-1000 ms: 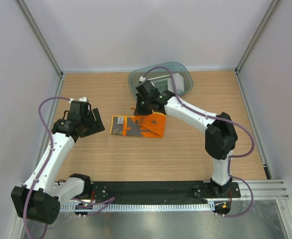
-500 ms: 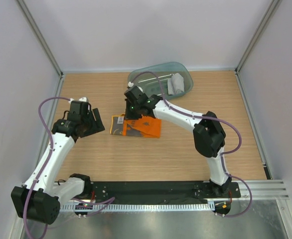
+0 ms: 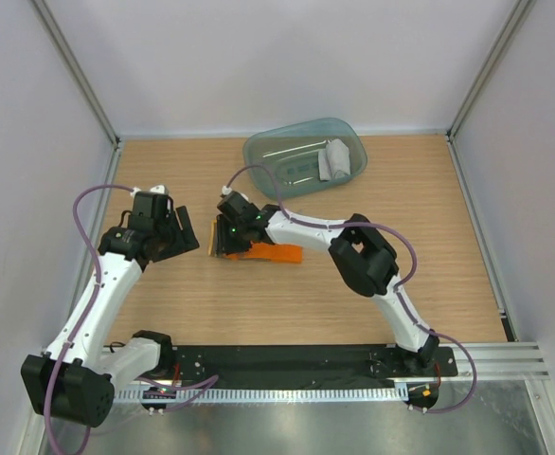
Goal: Roll the towels
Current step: Fold the towel
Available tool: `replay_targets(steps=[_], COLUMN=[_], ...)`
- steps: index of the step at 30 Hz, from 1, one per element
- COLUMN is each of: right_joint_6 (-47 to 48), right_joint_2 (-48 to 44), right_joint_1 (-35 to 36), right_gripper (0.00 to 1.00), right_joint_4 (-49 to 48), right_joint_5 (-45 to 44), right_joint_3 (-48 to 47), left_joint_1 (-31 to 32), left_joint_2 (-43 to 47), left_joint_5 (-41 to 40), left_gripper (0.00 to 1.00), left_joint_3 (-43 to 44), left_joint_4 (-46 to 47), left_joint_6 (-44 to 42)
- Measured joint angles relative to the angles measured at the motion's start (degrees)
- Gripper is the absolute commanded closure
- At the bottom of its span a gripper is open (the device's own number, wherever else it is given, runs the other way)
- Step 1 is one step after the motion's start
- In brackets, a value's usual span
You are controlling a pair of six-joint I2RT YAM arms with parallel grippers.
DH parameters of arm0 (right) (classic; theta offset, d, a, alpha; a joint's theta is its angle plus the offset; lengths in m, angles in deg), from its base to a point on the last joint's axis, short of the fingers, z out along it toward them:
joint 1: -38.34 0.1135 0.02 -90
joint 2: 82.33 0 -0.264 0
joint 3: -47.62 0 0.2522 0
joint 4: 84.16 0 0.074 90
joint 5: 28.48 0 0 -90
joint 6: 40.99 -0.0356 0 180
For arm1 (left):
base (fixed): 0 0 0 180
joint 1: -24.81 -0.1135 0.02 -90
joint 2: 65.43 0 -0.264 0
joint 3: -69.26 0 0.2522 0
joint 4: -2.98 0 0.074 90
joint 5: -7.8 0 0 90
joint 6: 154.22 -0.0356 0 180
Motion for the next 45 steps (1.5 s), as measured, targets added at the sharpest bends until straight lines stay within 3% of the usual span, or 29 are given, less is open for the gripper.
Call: replay_targets(steps=[2, 8, 14, 18, 22, 26, 32, 39, 42, 45], right_joint_6=[0.07, 1.11, 2.95, 3.76, 3.76, 4.09, 4.35, 2.89, 2.1, 1.53], right_joint_2=[1.16, 1.16, -3.96, -16.11, -33.33, -41.18, -34.14, -25.88, -24.76, -24.37], right_joint_1=[0.17, 0.22, -0.37, -2.43, -10.4, -21.18, -25.27, -25.0, -24.98, -24.9], right_gripper=[0.39, 0.23, 0.16, 0.16, 0.21, 0.26, 0.3, 0.41, 0.49, 0.64], right_joint_4=[-0.48, -0.83, 2.01, 2.45, 0.22, -0.92, -1.11, -6.47, -9.92, -12.35], right_joint_5=[0.5, 1.09, 1.03, 0.57, 1.09, 1.07, 4.13, 8.87, 10.36, 11.43], right_joint_3=[0.0, -1.99, -2.6, 2.27, 15.19, 26.82, 37.83, 40.17, 40.54, 41.51], left_joint_1=[0.0, 0.0, 0.0, 0.0, 0.0, 0.0, 0.0, 0.0, 0.0, 0.0], left_joint_2=[0.0, -0.42, -0.68, -0.68, -0.79, -1.64, -2.45, -2.45, -2.47, -2.51], left_joint_5=[-0.02, -0.42, -1.49, -2.12, -2.16, -1.86, -1.2, -0.96, -0.87, -0.68], left_gripper=[0.33, 0.33, 0.33, 0.33, 0.34, 0.35, 0.35, 0.36, 0.36, 0.36], left_joint_3=[0.0, 0.0, 0.0, 0.0, 0.0, 0.0, 0.0, -0.04, -0.13, -0.22], left_joint_4=[0.0, -0.02, -0.02, -0.07, -0.04, -0.02, -0.02, 0.0, -0.02, -0.02], left_joint_6=[0.02, 0.04, 0.07, 0.11, 0.11, 0.11, 0.09, 0.09, 0.09, 0.09])
